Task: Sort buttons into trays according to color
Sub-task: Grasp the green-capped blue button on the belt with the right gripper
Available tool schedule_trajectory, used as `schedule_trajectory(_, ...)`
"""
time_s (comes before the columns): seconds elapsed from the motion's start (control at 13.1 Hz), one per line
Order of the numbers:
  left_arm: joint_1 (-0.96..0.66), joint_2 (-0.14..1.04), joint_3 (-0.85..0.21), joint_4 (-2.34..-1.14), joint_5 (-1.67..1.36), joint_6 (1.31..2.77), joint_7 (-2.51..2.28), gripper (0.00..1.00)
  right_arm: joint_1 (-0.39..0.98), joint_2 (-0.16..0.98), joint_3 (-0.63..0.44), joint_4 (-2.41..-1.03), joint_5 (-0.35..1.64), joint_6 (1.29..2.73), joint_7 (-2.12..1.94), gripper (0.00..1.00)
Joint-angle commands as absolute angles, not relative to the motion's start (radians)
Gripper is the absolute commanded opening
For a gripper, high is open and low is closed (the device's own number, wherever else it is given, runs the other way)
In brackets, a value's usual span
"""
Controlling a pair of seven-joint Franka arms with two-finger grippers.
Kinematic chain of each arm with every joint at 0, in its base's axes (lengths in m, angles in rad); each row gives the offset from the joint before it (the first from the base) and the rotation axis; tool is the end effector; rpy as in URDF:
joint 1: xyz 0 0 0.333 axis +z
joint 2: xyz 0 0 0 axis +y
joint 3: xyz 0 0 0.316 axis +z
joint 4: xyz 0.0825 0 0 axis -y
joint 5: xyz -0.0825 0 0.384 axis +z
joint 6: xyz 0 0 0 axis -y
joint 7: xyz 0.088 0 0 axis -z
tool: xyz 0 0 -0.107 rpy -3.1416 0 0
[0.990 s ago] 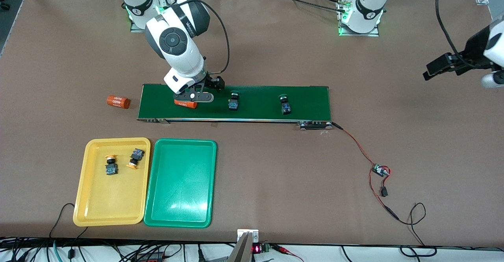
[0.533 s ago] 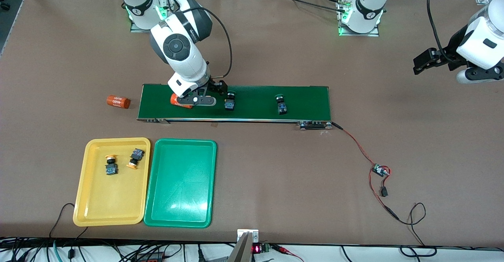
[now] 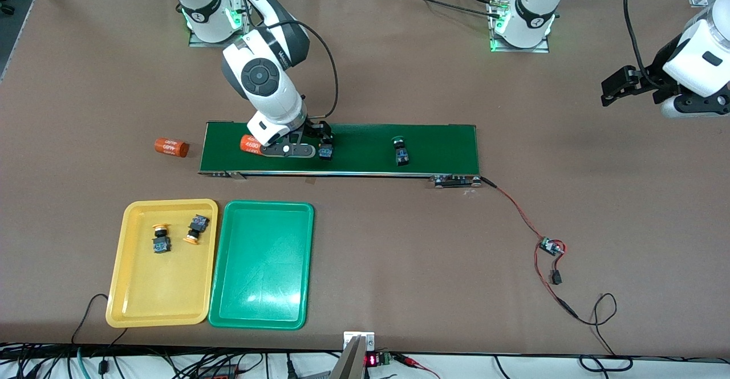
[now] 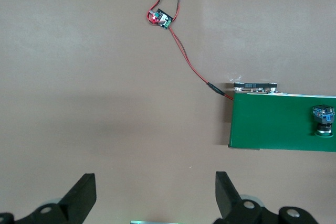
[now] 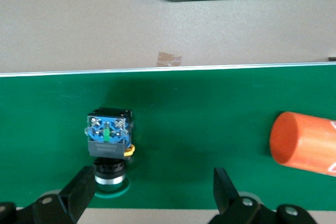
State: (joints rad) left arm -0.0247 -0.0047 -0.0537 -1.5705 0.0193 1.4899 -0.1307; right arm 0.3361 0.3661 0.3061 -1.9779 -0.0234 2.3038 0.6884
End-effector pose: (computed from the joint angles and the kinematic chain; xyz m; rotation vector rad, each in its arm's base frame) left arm 0.5427 -0.0405 0.6205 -3.1111 -0.0827 0.1144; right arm 0.4904 0.3577 0.2886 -3.0810 0.0742 0.1144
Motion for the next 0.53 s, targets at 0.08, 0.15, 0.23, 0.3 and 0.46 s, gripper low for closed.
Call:
schedule_trajectory(0.08, -0.026, 0.005, -0.057, -1.536, 0.034, 1.471, -0.107, 1.00, 0.341, 0.382, 0.307, -1.963, -0.048, 2.313, 0.713, 1.00)
schedule_trajectory(0.15, -0.025, 0.005, -0.057, -1.536, 0.034, 1.473, -0.107, 1.00, 0.341, 0.383, 0.307, -1.963, -0.048, 2.319, 0.713, 1.00)
schedule_trajectory(0.23, -0.026, 0.005, -0.057, -1.536, 0.034, 1.473, -0.107, 1.00, 0.341, 0.391, 0.307, -1.965, -0.049, 2.325, 0.713, 1.00)
schedule_trajectory(0.3, -0.026, 0.005, -0.057, -1.536, 0.034, 1.470, -0.107, 1.00, 0.341, 0.396, 0.307, -1.965, -0.049, 2.335, 0.713, 1.00)
schedule_trajectory(0.46, -0.028, 0.005, -0.057, -1.536, 0.034, 1.470, -0.106, 1.00, 0.339, 0.410, 0.307, -1.964, -0.061, 2.347, 0.713, 1.00)
